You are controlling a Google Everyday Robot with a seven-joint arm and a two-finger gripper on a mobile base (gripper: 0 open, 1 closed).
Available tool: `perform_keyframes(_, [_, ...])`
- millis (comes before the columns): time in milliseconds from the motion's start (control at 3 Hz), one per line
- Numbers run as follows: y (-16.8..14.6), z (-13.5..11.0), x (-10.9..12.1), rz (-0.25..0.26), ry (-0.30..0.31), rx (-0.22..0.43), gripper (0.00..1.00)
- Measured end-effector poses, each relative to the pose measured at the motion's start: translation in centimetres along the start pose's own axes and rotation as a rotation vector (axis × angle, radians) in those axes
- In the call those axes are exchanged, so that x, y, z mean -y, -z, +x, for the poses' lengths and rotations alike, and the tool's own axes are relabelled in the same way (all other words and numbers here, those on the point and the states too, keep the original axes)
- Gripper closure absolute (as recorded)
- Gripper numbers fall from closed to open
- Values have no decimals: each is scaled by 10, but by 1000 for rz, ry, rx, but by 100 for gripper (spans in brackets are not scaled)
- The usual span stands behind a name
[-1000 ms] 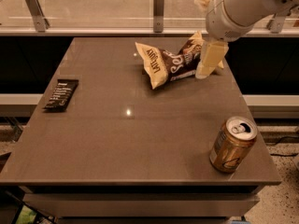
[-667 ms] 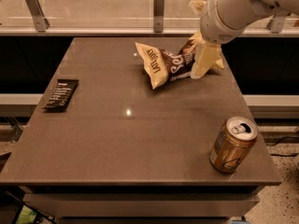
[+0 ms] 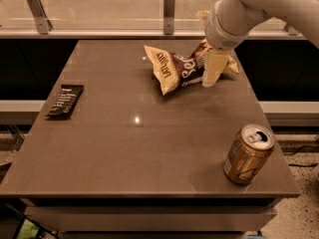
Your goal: Move brown chip bag near rxbar chocolate
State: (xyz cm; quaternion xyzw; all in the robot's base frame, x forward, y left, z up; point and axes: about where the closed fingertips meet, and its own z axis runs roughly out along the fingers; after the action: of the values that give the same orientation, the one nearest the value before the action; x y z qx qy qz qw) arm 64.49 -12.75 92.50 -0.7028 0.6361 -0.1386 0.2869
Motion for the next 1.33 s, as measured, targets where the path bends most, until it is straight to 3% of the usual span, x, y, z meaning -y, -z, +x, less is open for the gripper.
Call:
perform_keyframes(667, [-40, 12, -4, -51, 28, -93, 0])
perform_keyframes(1333, [-72, 14, -6, -85, 42, -100, 0])
